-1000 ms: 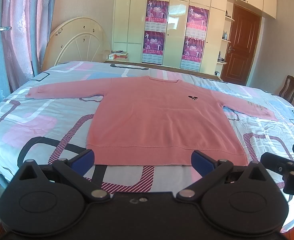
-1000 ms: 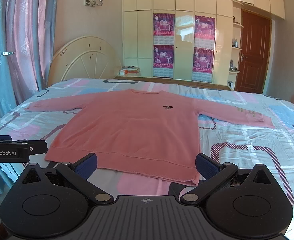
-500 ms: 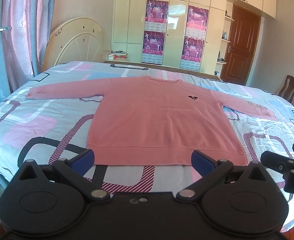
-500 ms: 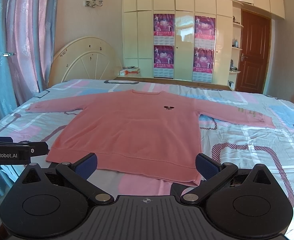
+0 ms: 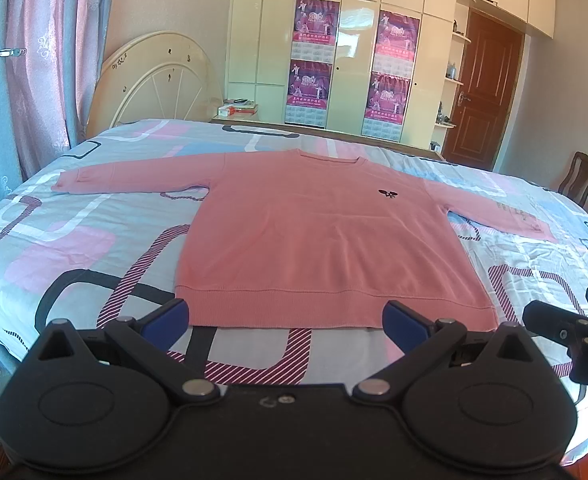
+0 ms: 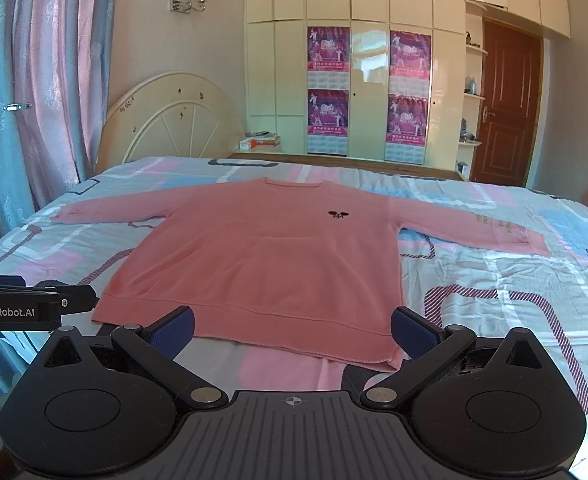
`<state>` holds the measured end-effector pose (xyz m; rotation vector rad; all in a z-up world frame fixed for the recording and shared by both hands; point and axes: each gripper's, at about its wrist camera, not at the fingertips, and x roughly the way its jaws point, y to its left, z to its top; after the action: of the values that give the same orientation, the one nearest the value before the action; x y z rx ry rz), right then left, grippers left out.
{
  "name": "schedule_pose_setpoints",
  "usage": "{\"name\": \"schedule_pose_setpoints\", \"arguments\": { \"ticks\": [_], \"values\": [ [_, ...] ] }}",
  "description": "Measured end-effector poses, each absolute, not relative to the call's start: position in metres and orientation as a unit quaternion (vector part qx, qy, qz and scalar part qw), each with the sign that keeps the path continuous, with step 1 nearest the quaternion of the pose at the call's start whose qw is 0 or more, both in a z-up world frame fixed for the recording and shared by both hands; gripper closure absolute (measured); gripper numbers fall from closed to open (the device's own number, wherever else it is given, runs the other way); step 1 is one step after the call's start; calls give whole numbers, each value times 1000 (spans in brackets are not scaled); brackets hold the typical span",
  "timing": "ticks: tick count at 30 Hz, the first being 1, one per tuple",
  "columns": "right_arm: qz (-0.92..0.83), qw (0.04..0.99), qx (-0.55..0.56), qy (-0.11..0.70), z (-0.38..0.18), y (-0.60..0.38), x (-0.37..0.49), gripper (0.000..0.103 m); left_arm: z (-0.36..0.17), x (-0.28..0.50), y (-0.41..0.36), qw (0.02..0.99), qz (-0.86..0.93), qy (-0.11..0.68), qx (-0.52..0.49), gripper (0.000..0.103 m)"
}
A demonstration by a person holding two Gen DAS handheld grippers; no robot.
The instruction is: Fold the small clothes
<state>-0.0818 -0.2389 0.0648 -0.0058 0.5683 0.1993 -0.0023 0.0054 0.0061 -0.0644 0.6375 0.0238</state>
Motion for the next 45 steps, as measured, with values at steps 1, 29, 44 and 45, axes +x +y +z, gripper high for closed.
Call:
{"name": "schedule_pose_setpoints", "arguments": {
  "ticks": [1,29,44,45],
  "values": [
    [98,955,-3,280,65,-239,-82,0,6,-2,5,949,12,314,-31,0],
    [39,965,7,261,75,-279,-51,0,11,41,-18,959,-36,280,-31,0],
    [-15,964,17,265,64,-325,18,0,-8,114,-49,953,-56,296,0,0],
    [-19,963,19,267,61,-330,25,0,-11,119,-49,953,-58,299,-1,0]
  ]
}}
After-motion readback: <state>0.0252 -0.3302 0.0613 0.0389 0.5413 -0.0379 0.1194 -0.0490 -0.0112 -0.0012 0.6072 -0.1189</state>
